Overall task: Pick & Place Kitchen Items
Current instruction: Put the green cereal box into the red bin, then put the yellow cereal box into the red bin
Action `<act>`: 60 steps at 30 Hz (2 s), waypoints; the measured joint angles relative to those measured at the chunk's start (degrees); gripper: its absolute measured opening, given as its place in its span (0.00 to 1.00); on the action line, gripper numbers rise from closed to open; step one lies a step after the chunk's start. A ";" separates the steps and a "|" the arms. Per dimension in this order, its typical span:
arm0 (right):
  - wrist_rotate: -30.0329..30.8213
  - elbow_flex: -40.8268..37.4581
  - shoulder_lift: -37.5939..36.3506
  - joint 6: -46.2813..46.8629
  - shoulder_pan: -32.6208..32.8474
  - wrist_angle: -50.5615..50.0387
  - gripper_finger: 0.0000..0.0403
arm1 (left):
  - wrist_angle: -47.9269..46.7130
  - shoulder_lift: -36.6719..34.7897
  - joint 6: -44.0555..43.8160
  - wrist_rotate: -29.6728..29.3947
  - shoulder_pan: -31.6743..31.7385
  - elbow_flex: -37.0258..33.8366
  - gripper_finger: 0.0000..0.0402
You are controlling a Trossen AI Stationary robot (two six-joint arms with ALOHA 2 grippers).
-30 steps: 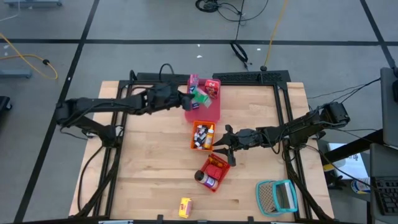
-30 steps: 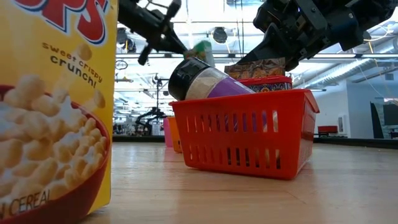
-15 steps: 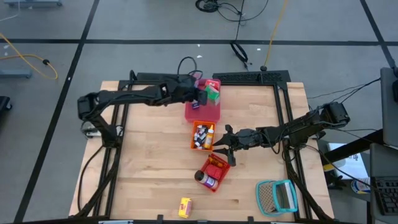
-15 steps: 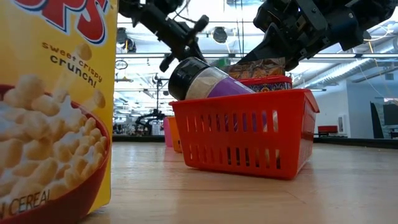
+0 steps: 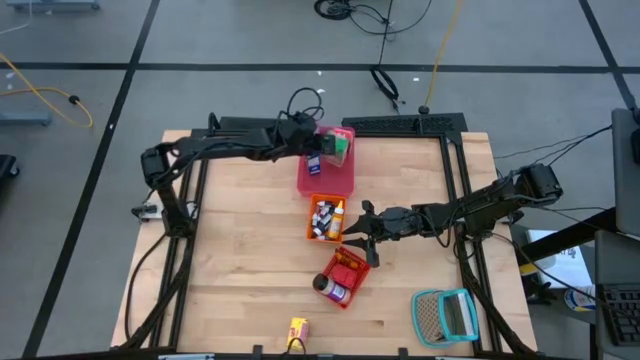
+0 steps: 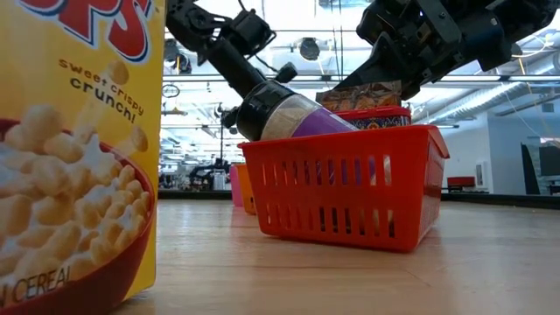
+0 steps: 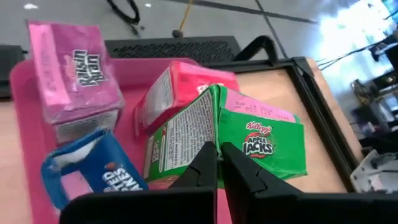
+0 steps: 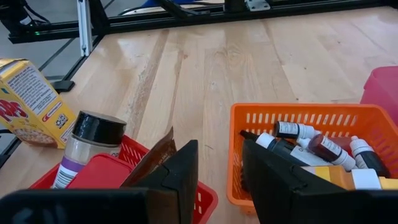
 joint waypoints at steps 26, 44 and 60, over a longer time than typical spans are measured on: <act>-0.02 0.00 0.00 -0.22 0.00 0.00 0.29 | 4.03 3.48 0.93 2.67 0.42 -0.02 0.33; -0.02 0.00 0.02 -0.02 0.00 -1.70 0.29 | -10.10 -6.69 21.47 16.61 -7.24 -0.02 0.37; -0.02 0.00 0.02 0.02 0.00 -1.32 0.29 | -23.43 -8.24 36.49 16.48 -30.13 -0.02 0.37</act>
